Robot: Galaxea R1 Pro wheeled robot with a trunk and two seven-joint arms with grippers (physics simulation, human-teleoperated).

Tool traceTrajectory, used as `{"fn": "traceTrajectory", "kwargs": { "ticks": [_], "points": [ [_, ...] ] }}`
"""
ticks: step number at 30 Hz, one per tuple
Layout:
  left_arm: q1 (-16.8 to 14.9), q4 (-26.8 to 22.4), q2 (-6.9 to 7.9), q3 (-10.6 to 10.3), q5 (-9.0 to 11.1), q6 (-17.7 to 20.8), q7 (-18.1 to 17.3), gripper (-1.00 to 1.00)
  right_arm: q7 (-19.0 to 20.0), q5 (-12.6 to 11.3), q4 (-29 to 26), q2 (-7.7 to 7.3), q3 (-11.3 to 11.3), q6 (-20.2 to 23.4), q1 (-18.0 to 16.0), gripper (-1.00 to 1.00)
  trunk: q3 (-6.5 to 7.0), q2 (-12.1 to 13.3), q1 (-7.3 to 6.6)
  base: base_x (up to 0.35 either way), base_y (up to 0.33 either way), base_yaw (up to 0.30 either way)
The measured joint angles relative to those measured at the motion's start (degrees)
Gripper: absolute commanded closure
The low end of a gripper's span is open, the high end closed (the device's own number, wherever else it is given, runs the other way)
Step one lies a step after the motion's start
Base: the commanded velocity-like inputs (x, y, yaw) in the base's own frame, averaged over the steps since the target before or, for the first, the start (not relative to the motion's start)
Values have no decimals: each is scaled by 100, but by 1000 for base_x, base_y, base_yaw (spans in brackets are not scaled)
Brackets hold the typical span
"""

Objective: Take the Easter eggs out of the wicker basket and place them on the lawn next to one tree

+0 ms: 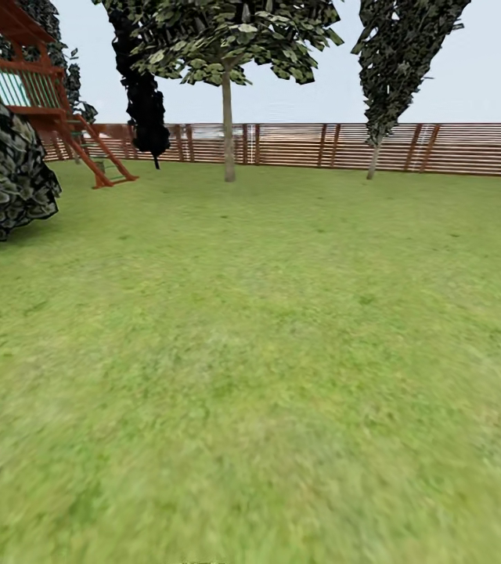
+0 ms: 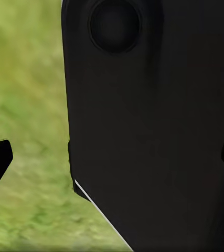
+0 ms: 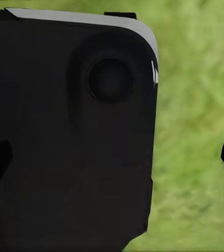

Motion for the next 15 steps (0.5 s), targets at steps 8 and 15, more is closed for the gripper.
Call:
{"fn": "traceTrajectory", "kwargs": {
  "ticks": [8, 15],
  "points": [
    [0, -3, 0, 0, 0, 0, 0, -100, -1, 3, 0, 0, 0, 2, 1, -100, 0, 0, 0, 0, 0, 287],
    [-1, -1, 0, 0, 0, 0, 0, -100, -4, 84, -25, -19, 0, 7, 0, -100, 0, 0, 0, 0, 0, 214]
  ]
}}
